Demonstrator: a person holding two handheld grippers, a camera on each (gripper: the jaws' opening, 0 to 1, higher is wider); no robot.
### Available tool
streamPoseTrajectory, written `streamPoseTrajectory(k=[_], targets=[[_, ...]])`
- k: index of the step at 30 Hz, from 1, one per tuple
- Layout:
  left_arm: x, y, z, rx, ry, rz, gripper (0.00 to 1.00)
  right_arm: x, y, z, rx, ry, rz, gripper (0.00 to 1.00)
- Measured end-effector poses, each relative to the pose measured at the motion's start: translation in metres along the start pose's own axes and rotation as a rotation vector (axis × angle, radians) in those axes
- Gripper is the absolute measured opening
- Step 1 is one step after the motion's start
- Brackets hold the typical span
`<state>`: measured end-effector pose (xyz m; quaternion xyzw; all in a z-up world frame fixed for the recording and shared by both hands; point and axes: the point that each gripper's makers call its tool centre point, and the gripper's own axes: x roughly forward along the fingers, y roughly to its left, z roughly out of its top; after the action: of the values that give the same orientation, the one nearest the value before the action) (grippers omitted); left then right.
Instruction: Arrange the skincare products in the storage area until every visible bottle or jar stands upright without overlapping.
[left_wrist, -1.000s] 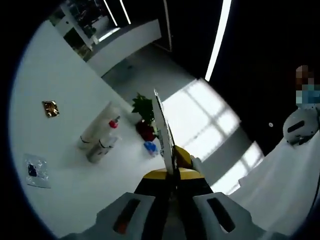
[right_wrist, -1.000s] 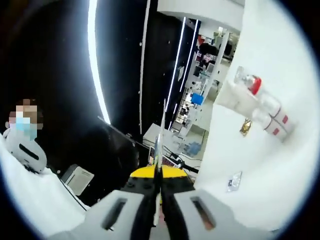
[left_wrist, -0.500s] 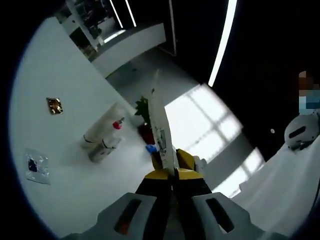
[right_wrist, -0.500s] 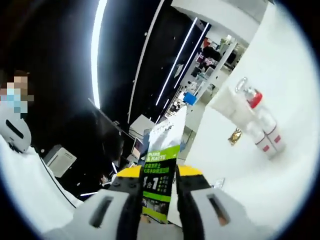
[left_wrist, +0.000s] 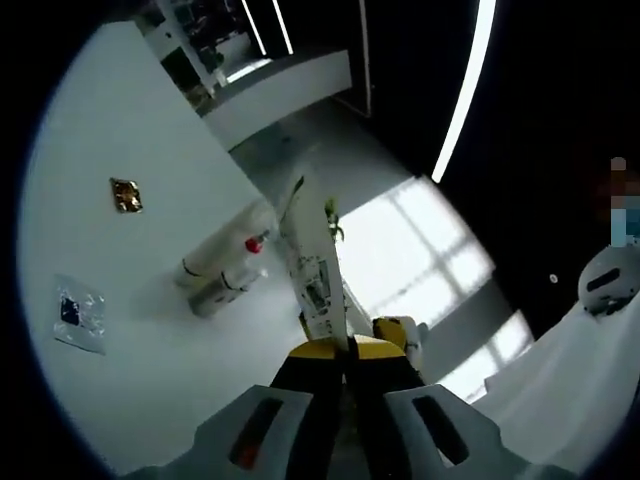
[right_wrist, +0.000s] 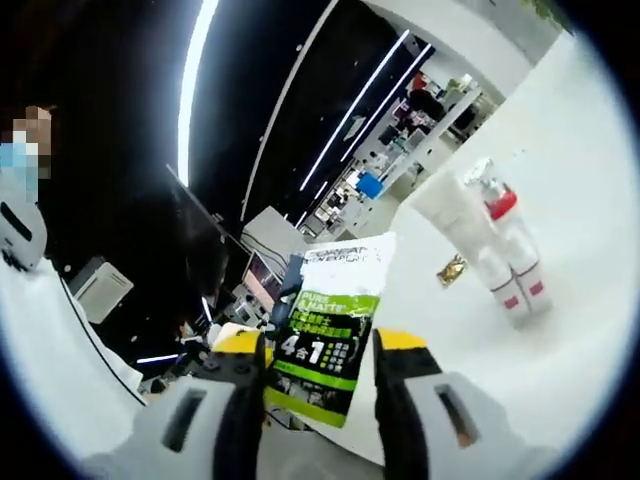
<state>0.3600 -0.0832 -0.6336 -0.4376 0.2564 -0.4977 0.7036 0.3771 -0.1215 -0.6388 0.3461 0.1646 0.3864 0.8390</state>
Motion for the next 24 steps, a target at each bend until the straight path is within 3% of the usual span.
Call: streamPoseTrajectory(k=[12,24], targets=[[0.004,0.025,0.0,-0.053,-0.006,0.061,0.0,-0.003,-0.015,-0.01,-0.072,0.052,-0.059,0.57],[0.01,0.049,-0.001,-0.084,0.007,0.116,0.0,-0.011,-0.033,-0.01,-0.112,0.062,-0.124,0.75]])
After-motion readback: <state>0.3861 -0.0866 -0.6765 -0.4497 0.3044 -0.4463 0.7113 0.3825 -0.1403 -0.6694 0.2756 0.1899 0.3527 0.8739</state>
